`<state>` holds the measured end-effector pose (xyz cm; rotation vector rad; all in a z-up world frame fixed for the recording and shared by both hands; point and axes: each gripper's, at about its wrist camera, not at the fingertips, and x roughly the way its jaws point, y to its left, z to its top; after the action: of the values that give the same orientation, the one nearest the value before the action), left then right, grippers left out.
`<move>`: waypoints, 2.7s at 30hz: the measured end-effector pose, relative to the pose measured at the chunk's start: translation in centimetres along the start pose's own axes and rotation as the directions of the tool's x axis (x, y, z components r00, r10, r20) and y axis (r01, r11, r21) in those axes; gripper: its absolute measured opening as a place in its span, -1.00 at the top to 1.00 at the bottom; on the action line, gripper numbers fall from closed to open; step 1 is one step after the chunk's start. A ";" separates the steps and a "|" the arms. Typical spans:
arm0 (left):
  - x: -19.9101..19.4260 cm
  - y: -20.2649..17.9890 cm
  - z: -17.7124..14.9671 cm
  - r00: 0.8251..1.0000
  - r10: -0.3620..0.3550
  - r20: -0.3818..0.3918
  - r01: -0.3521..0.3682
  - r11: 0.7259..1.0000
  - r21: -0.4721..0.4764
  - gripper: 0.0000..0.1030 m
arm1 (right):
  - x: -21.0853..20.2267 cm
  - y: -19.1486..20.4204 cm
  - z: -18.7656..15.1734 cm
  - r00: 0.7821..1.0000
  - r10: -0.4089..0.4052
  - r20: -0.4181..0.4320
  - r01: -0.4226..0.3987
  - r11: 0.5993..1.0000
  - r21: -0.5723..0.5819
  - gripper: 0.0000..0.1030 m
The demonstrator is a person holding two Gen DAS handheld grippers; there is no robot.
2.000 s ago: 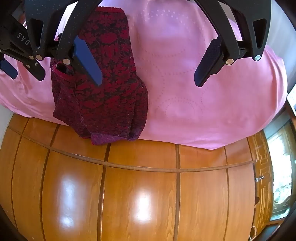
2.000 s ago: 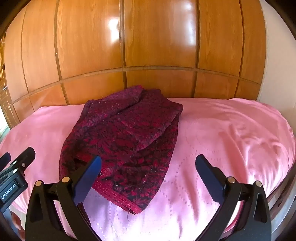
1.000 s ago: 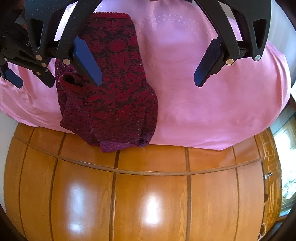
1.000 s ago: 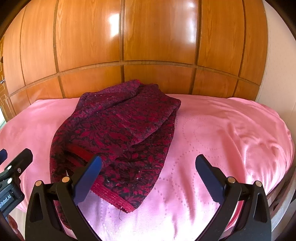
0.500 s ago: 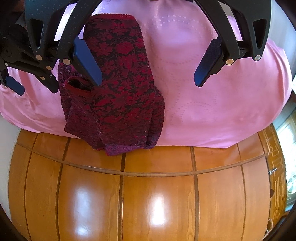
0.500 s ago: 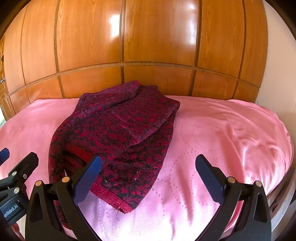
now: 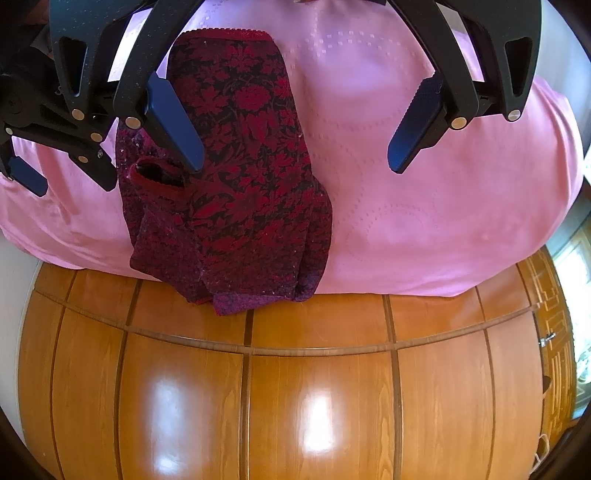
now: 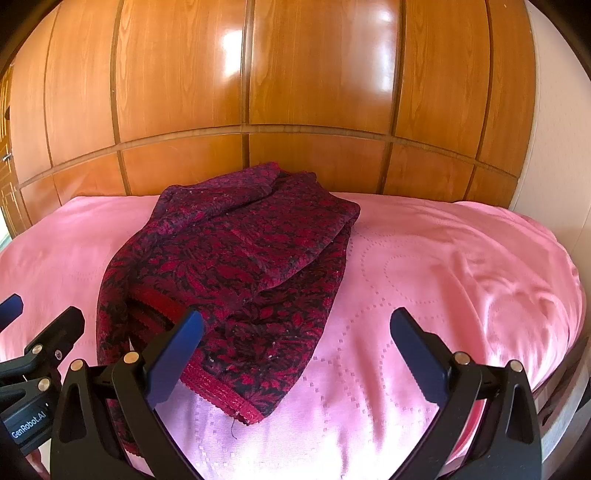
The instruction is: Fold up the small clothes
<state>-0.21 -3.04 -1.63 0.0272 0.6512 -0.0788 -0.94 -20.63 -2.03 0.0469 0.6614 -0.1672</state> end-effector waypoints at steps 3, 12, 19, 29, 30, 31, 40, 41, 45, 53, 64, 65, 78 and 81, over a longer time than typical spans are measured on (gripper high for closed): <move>0.1 0.0 -0.1 1.000 -0.001 -0.003 0.001 1.000 0.003 -0.91 | 0.0 0.0 0.0 1.000 0.001 -0.001 -0.001 1.000 0.002 -0.96; 0.5 -0.5 -0.3 1.000 -0.012 -0.015 0.012 1.000 0.029 -0.91 | 0.3 -1.0 -0.2 1.000 -0.012 -0.011 0.012 1.000 0.014 -0.96; 1.0 -1.6 -0.2 0.999 -0.027 -0.019 0.028 0.998 0.051 -0.91 | 0.8 -1.5 -0.4 1.000 -0.019 -0.022 0.019 1.000 0.021 -0.96; 2.5 -3.0 0.0 0.997 -0.073 -0.041 0.076 0.994 0.075 -0.91 | 1.3 -3.2 -0.3 0.999 -0.014 -0.032 0.015 0.999 0.040 -0.96; 2.6 -3.2 0.0 0.996 -0.078 -0.042 0.081 0.993 0.083 -0.91 | 1.4 -3.6 -0.2 0.999 -0.004 -0.034 0.006 0.999 0.048 -0.96; 2.9 -3.4 -0.1 0.996 -0.081 -0.044 0.085 0.992 0.092 -0.87 | 1.5 -4.1 -0.1 0.999 0.013 -0.040 -0.010 0.998 0.062 -0.96; 5.9 -4.9 -1.2 0.990 -0.102 -0.097 0.117 0.980 0.164 -0.28 | 4.8 -8.8 0.5 0.949 0.285 -0.134 -0.228 0.915 0.333 -0.65; 5.8 -4.7 -1.3 0.987 -0.124 -0.098 0.139 0.978 0.159 -0.18 | 5.2 -8.9 0.7 0.933 0.332 -0.136 -0.266 0.894 0.360 -0.55; 5.4 -4.2 -1.3 0.977 -0.188 -0.100 0.202 0.969 0.145 -0.03 | 6.7 -7.7 1.0 0.856 0.497 -0.141 -0.398 0.809 0.433 -0.34; 4.6 -0.8 -0.7 0.936 -0.336 -0.106 0.341 0.940 0.027 0.66 | 10.5 -3.5 0.8 0.642 0.744 -0.186 -0.533 0.607 0.589 -0.25; 4.2 9.4 6.9 0.916 -0.401 0.021 0.394 0.886 -0.243 0.81 | 5.5 -5.4 7.1 0.798 0.599 -0.069 -0.542 0.762 0.354 0.78; 4.6 10.3 7.7 0.923 -0.385 0.029 0.379 0.889 -0.257 0.81 | 4.8 -6.3 7.9 0.835 0.548 -0.049 -0.508 0.801 0.316 0.79; 17.7 24.4 15.7 0.983 0.072 -0.168 -0.137 0.897 -0.419 0.82 | 11.1 -20.1 12.2 0.991 -0.095 -0.098 0.117 0.962 0.247 0.80; 20.2 25.8 15.7 0.963 0.128 -0.239 -0.227 0.862 -0.454 0.79 | 14.1 -23.7 12.1 0.975 -0.129 -0.180 0.183 0.928 0.326 0.80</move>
<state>27.40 20.61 -1.44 -0.3886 0.8543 0.2716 13.36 -47.11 -0.99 0.3449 0.7871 -0.4356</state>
